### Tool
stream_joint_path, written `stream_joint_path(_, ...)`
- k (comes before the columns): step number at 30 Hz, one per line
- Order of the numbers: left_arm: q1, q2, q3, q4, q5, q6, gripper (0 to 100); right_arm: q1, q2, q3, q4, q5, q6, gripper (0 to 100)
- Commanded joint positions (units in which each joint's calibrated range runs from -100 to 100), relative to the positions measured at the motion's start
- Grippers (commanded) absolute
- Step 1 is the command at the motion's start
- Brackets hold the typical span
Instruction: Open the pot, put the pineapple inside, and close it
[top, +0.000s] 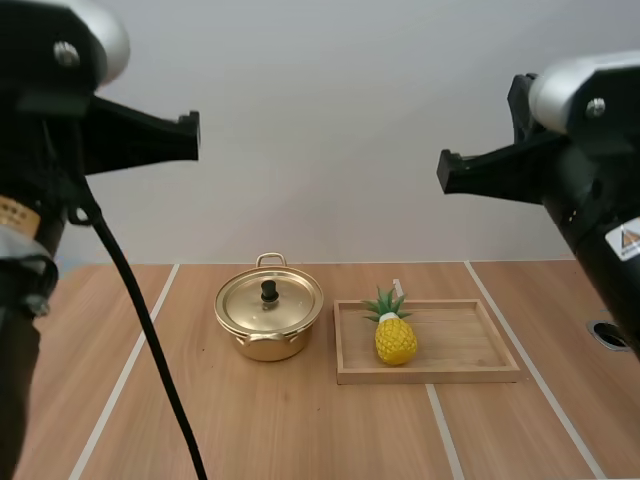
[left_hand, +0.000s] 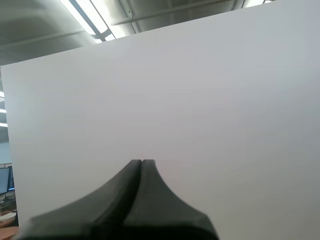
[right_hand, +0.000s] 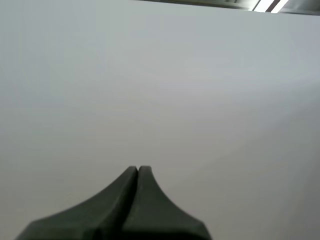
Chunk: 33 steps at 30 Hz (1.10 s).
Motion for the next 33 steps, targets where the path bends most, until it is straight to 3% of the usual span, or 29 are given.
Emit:
stream_joint_path(1, -0.1, 3.7, -5.1, -0.9, 6.2, -0.5, 0, -0.2, 3.9, -5.8, -2.1, 9.2, -0.6, 0)
stream_joint_path(11, -0.1, 16.2, -17.6, -3.0, 18.0, 2.7, 0, -0.2, 16.6, -18.5, -2.3, 23.1, -0.4, 0)
stream_joint_path(18, -0.1, 25.7, -28.3, -19.9, 33.7, 16.5, 0, -0.2, 25.3, -24.9, -5.5, 32.2, -0.2, 0)
stream_joint_path(23, -0.1, 32.2, -33.8, -28.2, 46.9, 23.1, 0, -0.2, 28.7, -26.8, -6.3, 34.7, -0.2, 0)
stream_joint_path(27, -0.1, 37.1, -36.6, -29.7, 53.9, 24.2, 0, -0.2, 30.8, -26.8, -6.9, 34.9, -0.2, 0)
stream_joint_path(33, -0.1, 42.8, -37.1, -29.9, 54.5, 24.2, 0, -2.1, 34.8, -26.8, -7.2, 34.9, 0.1, 0)
